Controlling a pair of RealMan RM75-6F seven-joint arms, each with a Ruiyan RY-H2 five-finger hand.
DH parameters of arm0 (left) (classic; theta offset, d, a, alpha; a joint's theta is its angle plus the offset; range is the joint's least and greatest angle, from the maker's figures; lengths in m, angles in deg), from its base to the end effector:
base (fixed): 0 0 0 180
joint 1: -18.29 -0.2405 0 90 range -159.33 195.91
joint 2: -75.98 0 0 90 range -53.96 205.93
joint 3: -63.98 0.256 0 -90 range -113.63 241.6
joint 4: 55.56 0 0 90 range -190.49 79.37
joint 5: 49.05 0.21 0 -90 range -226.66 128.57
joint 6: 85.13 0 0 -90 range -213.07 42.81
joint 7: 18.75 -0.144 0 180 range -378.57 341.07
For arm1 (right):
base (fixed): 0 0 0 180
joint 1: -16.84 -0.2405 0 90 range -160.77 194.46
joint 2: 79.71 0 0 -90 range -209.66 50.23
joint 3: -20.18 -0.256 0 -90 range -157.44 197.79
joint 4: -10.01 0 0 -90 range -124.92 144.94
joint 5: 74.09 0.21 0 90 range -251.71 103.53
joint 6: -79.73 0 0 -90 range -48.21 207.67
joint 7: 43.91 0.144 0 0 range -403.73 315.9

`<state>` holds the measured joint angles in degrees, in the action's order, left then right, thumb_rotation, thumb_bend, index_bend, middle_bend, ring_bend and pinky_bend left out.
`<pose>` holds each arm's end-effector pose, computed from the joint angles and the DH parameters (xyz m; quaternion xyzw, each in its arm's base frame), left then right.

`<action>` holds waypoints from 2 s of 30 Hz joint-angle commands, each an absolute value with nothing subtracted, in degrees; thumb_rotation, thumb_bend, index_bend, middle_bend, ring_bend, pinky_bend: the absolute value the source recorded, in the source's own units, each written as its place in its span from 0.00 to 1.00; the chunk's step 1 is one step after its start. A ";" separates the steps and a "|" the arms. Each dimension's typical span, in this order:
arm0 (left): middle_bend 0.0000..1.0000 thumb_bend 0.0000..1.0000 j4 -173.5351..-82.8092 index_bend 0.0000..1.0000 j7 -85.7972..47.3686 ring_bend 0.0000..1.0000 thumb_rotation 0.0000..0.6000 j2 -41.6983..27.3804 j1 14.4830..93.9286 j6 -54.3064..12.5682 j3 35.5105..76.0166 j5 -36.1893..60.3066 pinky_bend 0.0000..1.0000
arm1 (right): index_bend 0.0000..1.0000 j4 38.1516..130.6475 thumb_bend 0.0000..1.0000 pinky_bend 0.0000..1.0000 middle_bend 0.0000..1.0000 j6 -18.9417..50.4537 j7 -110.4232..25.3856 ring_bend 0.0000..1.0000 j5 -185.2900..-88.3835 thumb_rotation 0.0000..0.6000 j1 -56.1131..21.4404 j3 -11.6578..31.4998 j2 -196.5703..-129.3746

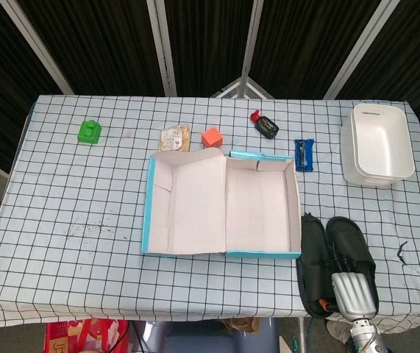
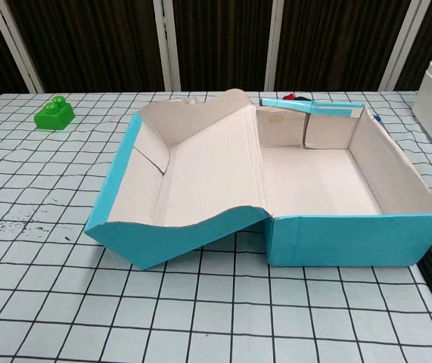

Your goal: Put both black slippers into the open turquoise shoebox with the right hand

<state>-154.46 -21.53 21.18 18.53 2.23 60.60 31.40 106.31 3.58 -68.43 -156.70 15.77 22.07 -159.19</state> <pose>-0.3209 0.1558 0.2116 -0.5581 -0.3856 -0.3344 0.6542 -0.2859 -0.1359 0.0404 0.6557 -0.4476 0.2720 0.5438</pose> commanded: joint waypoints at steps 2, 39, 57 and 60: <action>0.00 0.37 -154.45 0.04 -21.46 0.00 1.00 21.19 18.50 2.28 60.56 31.32 0.02 | 0.28 112.29 0.12 0.12 0.03 6.31 -68.72 0.06 -153.39 1.00 13.42 19.80 -155.86; 0.00 0.37 -154.40 0.04 -20.32 0.00 1.00 21.62 18.48 2.04 60.40 30.93 0.02 | 0.60 113.81 0.49 0.12 0.10 1.38 -70.33 0.11 -157.65 1.00 14.73 23.04 -153.73; 0.00 0.37 -154.42 0.04 -18.05 0.00 1.00 22.40 18.09 2.46 60.42 31.32 0.02 | 0.62 139.23 0.55 0.12 0.23 0.99 -75.29 0.18 -149.61 1.00 9.21 13.89 -133.65; 0.00 0.37 -154.36 0.04 -17.85 0.00 1.00 22.46 18.07 2.51 60.41 31.41 0.02 | 0.63 142.02 0.55 0.12 0.29 1.12 -77.13 0.23 -148.97 1.00 7.64 12.37 -132.46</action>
<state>-154.37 -17.87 22.46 18.07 2.50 60.41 31.39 140.15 0.91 -75.68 -149.89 9.05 13.81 -133.40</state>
